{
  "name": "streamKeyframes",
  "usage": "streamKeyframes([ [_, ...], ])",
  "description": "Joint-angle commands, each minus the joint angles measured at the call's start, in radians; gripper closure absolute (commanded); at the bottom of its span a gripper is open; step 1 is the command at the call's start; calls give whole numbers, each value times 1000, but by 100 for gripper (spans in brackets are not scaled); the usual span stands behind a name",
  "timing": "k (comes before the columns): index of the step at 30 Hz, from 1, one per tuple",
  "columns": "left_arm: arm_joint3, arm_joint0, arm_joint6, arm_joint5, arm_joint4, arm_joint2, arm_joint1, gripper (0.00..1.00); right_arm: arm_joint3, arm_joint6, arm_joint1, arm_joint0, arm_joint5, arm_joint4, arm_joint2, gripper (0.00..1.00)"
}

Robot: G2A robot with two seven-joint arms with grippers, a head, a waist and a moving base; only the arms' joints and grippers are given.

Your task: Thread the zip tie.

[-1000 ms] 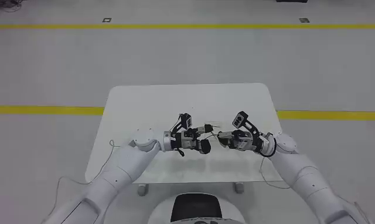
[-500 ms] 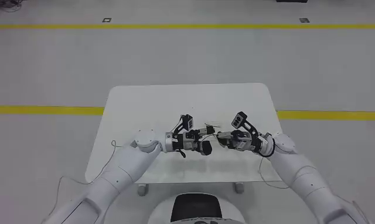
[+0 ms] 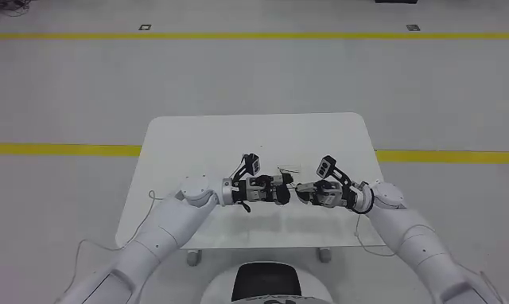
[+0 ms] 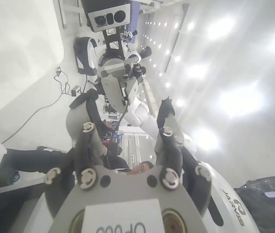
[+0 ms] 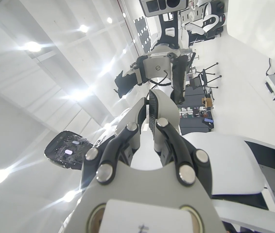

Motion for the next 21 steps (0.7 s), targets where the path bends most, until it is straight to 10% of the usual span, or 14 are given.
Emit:
streamKeyframes([
  [1, -2, 1, 2, 0, 0, -1, 1, 55, 7, -1, -1, 3, 3, -12, 0, 100],
  [21, 11, -12, 14, 7, 10, 21, 1, 75, 30, -24, -13, 11, 13, -53, 2, 100],
])
